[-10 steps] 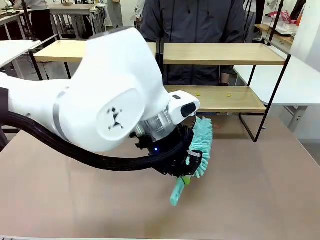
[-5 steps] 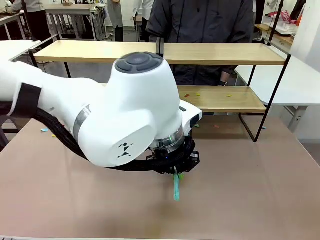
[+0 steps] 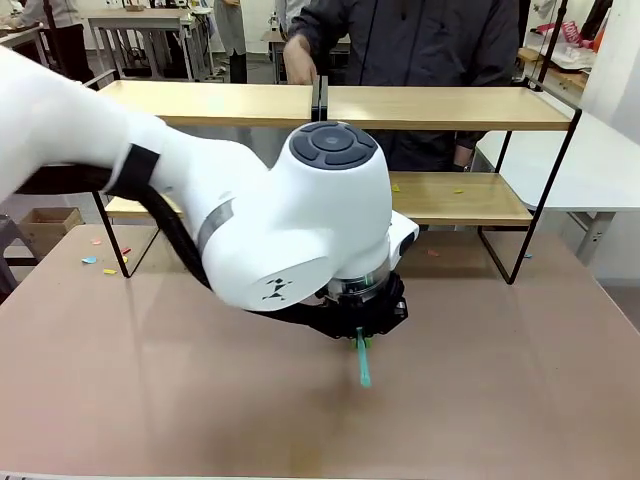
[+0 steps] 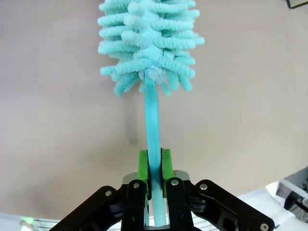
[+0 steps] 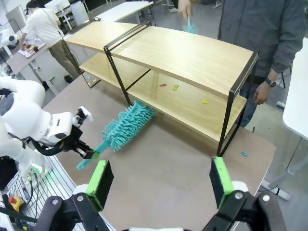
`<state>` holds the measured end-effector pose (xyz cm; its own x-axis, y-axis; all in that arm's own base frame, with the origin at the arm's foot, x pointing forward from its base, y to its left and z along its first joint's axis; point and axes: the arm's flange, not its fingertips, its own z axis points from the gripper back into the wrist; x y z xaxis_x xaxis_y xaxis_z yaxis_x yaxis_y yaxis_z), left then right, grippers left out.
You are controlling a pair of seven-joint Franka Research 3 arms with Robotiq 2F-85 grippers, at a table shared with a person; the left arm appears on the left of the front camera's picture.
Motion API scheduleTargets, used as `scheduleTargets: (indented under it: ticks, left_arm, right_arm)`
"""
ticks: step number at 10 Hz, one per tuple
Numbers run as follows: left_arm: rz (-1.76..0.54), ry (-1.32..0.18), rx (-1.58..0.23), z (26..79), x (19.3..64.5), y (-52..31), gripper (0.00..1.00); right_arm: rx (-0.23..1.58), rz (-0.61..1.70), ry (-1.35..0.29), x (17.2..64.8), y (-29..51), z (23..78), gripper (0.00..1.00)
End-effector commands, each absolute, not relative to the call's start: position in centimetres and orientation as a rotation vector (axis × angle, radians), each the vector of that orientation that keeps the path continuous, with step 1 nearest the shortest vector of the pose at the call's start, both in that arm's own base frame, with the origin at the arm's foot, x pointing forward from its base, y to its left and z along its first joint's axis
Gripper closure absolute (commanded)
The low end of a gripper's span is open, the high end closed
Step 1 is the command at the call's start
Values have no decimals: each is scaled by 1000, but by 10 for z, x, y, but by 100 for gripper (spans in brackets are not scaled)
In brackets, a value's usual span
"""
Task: Clean the shelves.
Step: Clean another randomly selected level of the Shelf with the Duster.
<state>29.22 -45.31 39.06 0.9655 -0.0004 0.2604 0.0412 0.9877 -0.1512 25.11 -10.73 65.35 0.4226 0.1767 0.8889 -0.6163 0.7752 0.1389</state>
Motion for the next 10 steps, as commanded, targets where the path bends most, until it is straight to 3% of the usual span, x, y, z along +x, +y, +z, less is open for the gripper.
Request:
scheduleTargets:
  ticks: [1, 3, 5, 10]
  left_arm:
    - [33, -279, -143, 380, 317, -474, 88]
    - [27, -270, -159, 375, 330, -479, 88]
    - [-130, -236, -234, 380, 312, -484, 88]
    - [-15, -243, -193, 371, 323, -475, 88]
  right_arm:
    - [499, 527, -1026, 252, -107, 655, 0]
    - [499, 527, -1026, 252, -107, 655, 0]
    - [499, 527, -1026, 252, -107, 655, 0]
    - [499, 527, -1026, 252, -107, 655, 0]
